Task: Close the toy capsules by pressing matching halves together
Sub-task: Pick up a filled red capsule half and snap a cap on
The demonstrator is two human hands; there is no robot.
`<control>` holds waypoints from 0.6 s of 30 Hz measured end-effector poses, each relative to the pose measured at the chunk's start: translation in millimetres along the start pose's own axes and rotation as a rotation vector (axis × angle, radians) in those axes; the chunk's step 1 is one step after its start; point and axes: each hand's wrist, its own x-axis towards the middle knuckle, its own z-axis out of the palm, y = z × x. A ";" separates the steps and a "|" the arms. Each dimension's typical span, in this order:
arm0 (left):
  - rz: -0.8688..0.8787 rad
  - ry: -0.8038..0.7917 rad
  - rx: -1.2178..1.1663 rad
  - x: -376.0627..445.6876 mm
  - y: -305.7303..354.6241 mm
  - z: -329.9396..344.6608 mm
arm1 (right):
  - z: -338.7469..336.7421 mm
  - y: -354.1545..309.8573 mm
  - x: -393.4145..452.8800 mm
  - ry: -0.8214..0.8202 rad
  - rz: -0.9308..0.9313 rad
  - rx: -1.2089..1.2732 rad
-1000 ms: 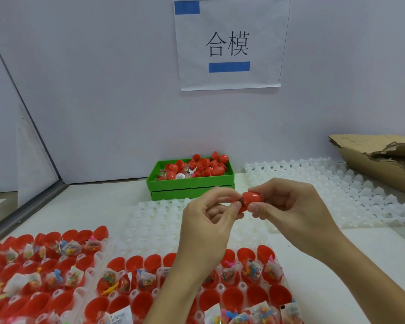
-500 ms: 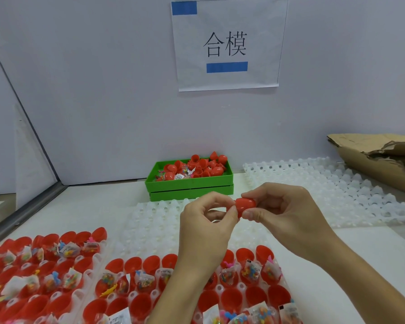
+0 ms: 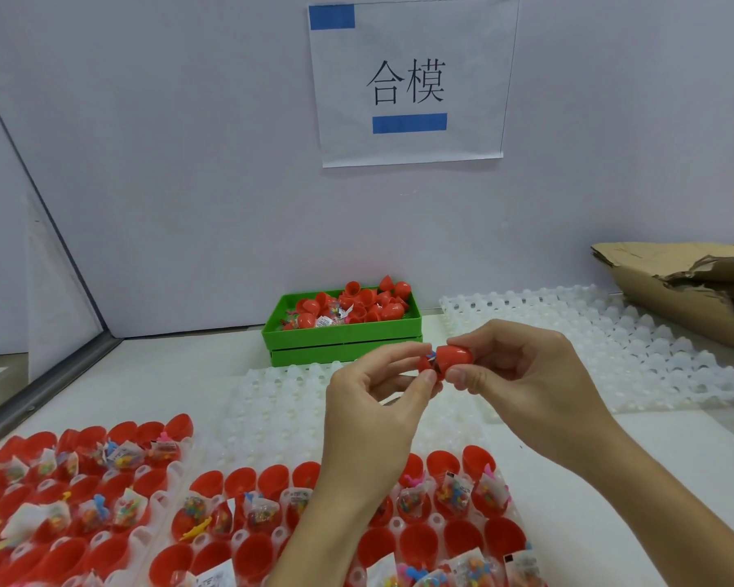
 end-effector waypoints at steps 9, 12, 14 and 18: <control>-0.047 0.010 -0.109 3.1 0.6 -0.4 | 1.1 -0.3 -0.3 -0.031 0.017 0.028; -0.055 0.003 -0.124 3.2 -0.4 -1.0 | 1.8 -0.5 -0.6 -0.029 0.017 0.043; -0.055 0.005 -0.127 3.0 -0.6 -1.4 | 2.2 -1.0 -0.7 -0.022 0.012 0.041; -0.056 -0.030 -0.081 2.5 -1.2 -5.0 | 2.7 -2.1 -0.8 -0.012 0.003 0.025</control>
